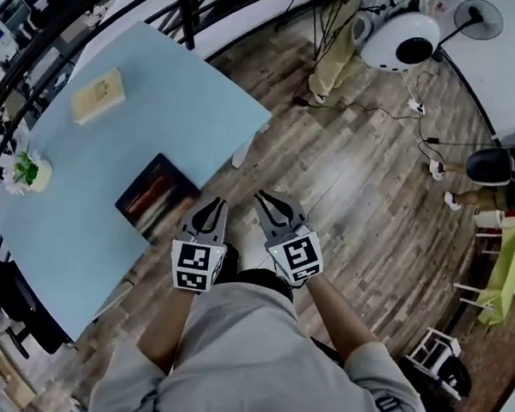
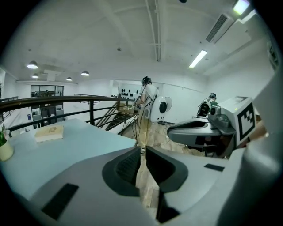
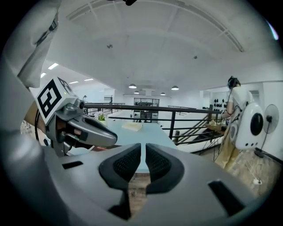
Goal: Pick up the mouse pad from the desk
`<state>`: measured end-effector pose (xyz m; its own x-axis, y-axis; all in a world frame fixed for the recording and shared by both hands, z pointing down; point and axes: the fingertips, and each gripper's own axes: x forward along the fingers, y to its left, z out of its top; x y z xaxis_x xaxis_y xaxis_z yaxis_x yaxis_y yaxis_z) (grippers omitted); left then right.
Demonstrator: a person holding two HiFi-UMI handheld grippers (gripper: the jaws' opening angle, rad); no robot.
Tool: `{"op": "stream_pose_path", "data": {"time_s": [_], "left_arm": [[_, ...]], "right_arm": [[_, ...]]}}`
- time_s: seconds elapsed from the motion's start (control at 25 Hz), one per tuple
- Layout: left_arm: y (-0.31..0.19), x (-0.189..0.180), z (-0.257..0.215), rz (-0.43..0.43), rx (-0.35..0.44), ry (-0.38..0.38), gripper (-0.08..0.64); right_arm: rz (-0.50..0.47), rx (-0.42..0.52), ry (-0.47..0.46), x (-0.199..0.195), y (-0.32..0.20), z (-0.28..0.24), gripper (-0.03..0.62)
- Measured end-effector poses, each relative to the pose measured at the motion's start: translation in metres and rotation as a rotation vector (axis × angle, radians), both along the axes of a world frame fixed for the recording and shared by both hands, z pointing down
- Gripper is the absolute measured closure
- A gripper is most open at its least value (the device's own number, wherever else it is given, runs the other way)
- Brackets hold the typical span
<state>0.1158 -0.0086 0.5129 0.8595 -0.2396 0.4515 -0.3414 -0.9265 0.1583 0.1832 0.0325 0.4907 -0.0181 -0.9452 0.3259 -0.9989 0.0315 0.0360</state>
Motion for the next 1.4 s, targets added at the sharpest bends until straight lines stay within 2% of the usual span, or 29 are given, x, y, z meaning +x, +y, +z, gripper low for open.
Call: {"op": "stream_pose_path", "data": {"time_s": [0.16, 0.36, 0.44, 0.64, 0.84, 1.08, 1.2, 1.4], "left_arm": [[-0.028, -0.016, 0.023, -0.066, -0.019, -0.049, 0.509], [-0.05, -0.051, 0.056, -0.228, -0.046, -0.123, 0.511], [-0.053, -0.065, 0.066, -0.301, -0.051, -0.151, 0.511], [-0.05, -0.104, 0.089, -0.536, -0.15, -0.161, 0.512], [-0.039, -0.143, 0.103, -0.723, -0.199, -0.159, 0.512], [-0.036, -0.203, 0.131, -0.95, -0.244, -0.155, 0.514], [-0.034, -0.22, 0.145, -1.002, -0.272, -0.165, 0.514], [-0.03, -0.229, 0.165, -1.038, -0.343, -0.149, 0.514]], "right_arm": [[-0.096, -0.087, 0.005, -0.009, -0.033, 0.036, 0.554], [-0.245, -0.181, -0.037, -0.027, -0.058, 0.074, 0.554], [-0.311, -0.213, -0.054, -0.035, -0.064, 0.087, 0.554], [-0.438, -0.281, -0.143, -0.045, -0.073, 0.113, 0.549], [-0.507, -0.348, -0.236, -0.052, -0.077, 0.143, 0.544], [-0.524, -0.403, -0.393, -0.063, -0.086, 0.17, 0.543], [-0.527, -0.439, -0.435, -0.067, -0.089, 0.184, 0.538], [-0.518, -0.492, -0.468, -0.072, -0.096, 0.204, 0.534]]}}
